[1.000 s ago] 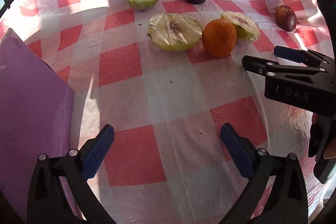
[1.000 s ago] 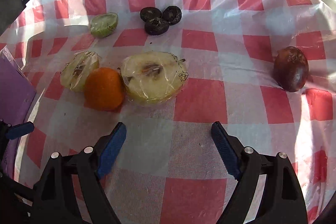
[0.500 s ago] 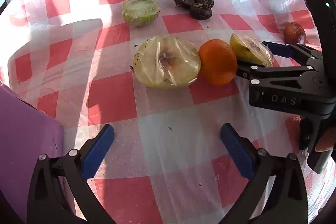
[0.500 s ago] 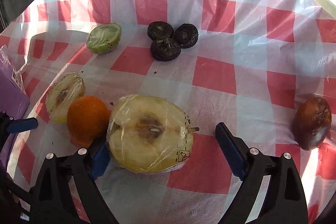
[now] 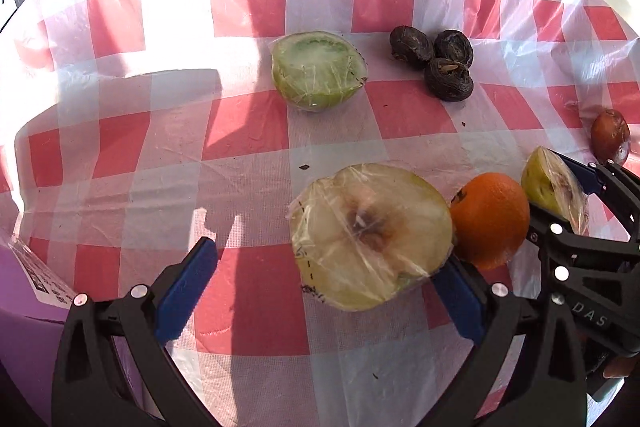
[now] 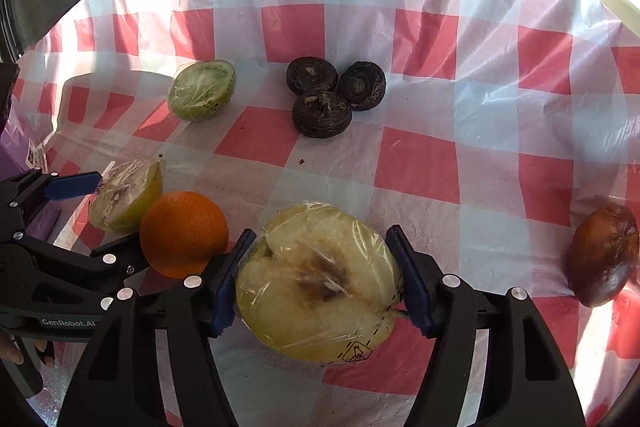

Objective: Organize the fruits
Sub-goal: 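Grasp the large wrapped apple half with the right tool while the left grasps a smaller one, then carry both wrapped apple halves over the white box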

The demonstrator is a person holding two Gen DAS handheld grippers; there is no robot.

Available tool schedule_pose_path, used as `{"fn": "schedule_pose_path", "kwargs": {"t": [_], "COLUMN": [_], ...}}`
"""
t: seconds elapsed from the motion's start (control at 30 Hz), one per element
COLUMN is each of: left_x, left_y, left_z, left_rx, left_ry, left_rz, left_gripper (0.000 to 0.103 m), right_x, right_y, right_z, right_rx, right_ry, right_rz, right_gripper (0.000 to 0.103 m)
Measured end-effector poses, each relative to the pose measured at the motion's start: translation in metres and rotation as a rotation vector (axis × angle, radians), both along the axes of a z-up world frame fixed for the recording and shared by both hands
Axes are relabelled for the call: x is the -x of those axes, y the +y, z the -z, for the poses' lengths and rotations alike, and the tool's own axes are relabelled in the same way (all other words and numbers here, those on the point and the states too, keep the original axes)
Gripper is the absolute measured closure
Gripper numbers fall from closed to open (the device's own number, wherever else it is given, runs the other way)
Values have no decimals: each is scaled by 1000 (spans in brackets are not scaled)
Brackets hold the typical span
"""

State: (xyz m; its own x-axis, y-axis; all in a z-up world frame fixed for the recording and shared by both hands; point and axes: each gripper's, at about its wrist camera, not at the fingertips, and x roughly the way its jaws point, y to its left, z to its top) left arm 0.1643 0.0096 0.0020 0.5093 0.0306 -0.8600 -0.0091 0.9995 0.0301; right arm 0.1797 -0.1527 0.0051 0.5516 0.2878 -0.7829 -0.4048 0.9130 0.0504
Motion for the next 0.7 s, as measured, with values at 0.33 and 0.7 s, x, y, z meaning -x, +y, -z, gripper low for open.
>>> {"fn": "schedule_pose_path", "kwargs": {"t": [0.33, 0.7], "left_x": [-22, -1], "left_y": [9, 6], "left_z": [-1, -20], "left_rx": [13, 97], "left_ry": [-22, 26], "left_rz": [22, 77], "left_gripper": [1, 46], "right_x": [1, 26], "right_y": [0, -11], "right_z": [0, -3], "right_rx": [6, -29], "right_ry": [-3, 39], "right_rz": [-1, 83], "right_gripper": [38, 38]}}
